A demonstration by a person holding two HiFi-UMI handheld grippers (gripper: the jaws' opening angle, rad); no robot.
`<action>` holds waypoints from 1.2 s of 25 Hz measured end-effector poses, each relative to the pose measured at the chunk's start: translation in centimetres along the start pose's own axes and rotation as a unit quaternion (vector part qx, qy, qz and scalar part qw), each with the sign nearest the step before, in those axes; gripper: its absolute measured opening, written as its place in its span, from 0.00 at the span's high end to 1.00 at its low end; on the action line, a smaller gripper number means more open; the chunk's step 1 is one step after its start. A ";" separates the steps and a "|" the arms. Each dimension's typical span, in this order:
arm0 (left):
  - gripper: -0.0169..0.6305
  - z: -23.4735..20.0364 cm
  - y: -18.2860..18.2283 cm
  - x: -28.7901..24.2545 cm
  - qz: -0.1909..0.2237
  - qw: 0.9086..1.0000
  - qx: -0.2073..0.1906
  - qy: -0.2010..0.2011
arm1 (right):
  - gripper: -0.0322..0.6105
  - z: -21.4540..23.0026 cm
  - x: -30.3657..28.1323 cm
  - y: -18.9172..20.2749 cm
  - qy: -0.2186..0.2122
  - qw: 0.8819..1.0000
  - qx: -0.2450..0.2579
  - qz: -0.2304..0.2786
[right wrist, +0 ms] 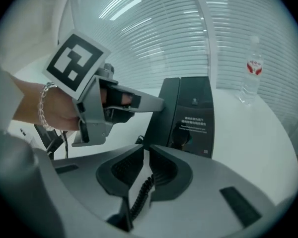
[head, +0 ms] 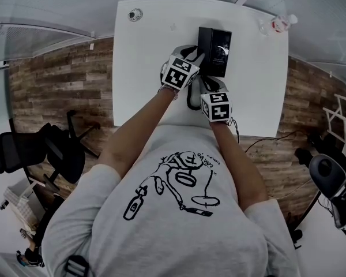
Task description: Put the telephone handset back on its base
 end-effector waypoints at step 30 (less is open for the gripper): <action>0.81 4.2 -6.9 15.2 0.157 0.983 0.073 -0.056 | 0.93 2.4 17.1 -10.9 0.001 0.978 0.101 0.184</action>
Point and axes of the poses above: the fingertips, and each gripper's own axes: x backward along the fingers, z to its right, y out of its underside, the point moved 1 cm from there along x, backward along the fingers, and after that the axes turned 2 degrees about -x, right-handed, at the moved point
